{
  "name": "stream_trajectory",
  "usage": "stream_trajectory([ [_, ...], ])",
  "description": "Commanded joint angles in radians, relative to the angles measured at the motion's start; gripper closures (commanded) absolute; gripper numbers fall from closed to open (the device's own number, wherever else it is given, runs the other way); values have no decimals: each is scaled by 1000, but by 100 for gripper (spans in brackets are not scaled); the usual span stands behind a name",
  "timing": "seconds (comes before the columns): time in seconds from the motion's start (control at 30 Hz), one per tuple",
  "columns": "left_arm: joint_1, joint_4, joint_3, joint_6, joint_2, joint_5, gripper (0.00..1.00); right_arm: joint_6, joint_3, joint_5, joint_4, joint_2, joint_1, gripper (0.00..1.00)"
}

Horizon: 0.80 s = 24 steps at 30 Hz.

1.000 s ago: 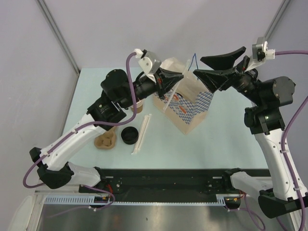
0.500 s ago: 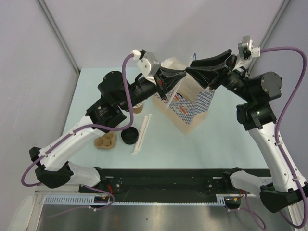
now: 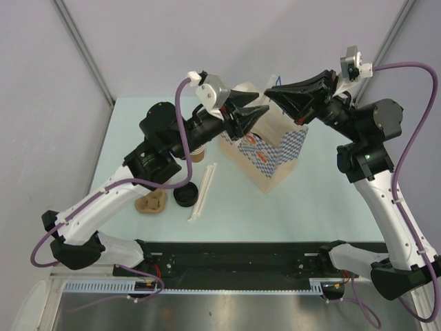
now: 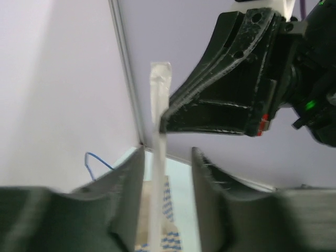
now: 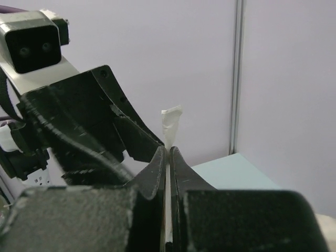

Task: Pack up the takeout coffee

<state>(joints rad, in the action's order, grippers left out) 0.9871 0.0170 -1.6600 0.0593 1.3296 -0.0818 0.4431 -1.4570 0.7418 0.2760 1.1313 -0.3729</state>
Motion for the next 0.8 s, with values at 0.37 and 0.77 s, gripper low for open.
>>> stream_trajectory([
  [0.37,-263,127,32,20,-104,-9,0,-168,-238,-28,-121,87,249,100],
  [0.77,-470,237,151,-90,-147,-78,1,-569,-470,-166,-635,314,108,100],
])
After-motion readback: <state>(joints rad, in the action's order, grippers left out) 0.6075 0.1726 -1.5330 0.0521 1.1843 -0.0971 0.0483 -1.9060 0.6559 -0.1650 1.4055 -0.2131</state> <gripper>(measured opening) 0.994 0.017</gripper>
